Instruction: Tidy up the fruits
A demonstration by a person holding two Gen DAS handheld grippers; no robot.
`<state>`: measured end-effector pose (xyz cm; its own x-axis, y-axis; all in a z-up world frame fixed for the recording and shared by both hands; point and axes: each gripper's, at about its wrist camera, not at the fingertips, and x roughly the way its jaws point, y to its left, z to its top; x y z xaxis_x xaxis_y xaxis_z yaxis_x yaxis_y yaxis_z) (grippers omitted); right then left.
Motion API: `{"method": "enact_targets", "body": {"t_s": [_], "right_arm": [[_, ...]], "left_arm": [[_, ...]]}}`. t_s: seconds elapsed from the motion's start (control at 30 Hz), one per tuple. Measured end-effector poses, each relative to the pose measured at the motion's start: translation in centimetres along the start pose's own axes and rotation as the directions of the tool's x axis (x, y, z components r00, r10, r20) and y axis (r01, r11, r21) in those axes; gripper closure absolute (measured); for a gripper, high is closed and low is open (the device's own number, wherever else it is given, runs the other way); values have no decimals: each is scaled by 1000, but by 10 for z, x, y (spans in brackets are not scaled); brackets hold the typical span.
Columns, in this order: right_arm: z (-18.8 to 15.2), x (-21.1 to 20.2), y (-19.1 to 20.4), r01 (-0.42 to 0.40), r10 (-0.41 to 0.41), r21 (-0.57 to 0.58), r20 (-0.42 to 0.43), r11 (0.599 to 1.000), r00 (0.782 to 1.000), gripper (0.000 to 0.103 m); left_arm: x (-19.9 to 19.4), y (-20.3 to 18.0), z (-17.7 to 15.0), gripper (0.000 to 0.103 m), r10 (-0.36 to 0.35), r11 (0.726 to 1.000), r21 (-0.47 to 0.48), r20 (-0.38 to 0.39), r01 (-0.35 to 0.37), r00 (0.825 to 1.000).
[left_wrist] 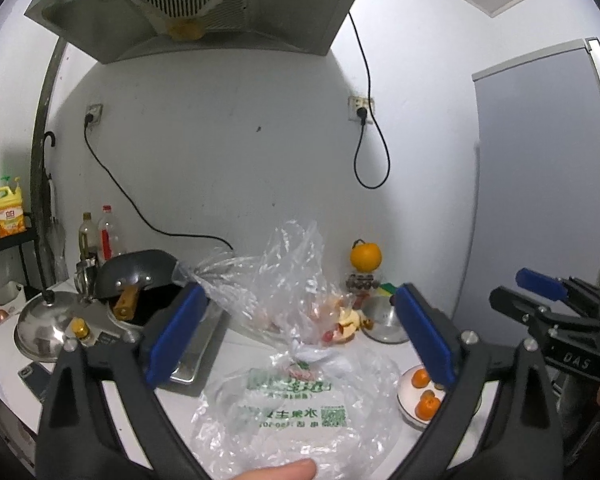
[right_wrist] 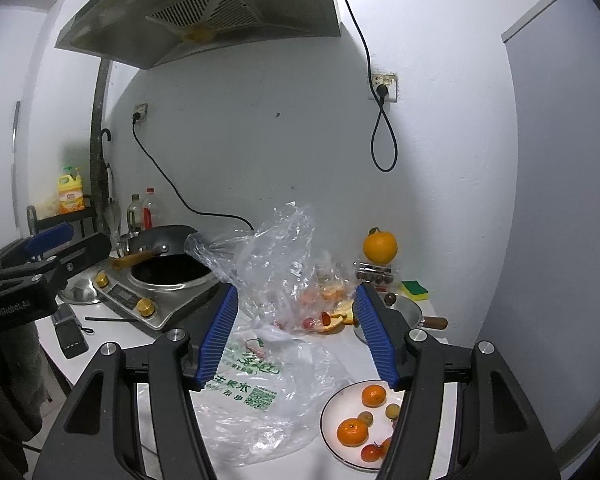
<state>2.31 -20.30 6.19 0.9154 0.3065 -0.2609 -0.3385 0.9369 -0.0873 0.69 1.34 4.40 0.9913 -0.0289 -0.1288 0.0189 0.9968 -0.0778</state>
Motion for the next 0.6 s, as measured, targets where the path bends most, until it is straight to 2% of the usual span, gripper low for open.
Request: {"method": "enact_targets", "body": {"t_s": [0.13, 0.3, 0.6], "right_arm": [[-1, 3, -1, 1, -1, 4, -2, 1000, 1000, 38], [-2, 7, -1, -2, 2, 5, -9, 1000, 1000, 38], [-4, 15, -5, -1, 1, 14, -21, 1000, 1000, 38]], "left_arm": [[1, 1, 1, 1, 9, 1000, -5, 5, -9, 1000], [4, -2, 0, 1, 27, 1000, 5, 9, -27, 1000], [15, -2, -4, 1, 16, 1000, -2, -16, -16, 1000]]}}
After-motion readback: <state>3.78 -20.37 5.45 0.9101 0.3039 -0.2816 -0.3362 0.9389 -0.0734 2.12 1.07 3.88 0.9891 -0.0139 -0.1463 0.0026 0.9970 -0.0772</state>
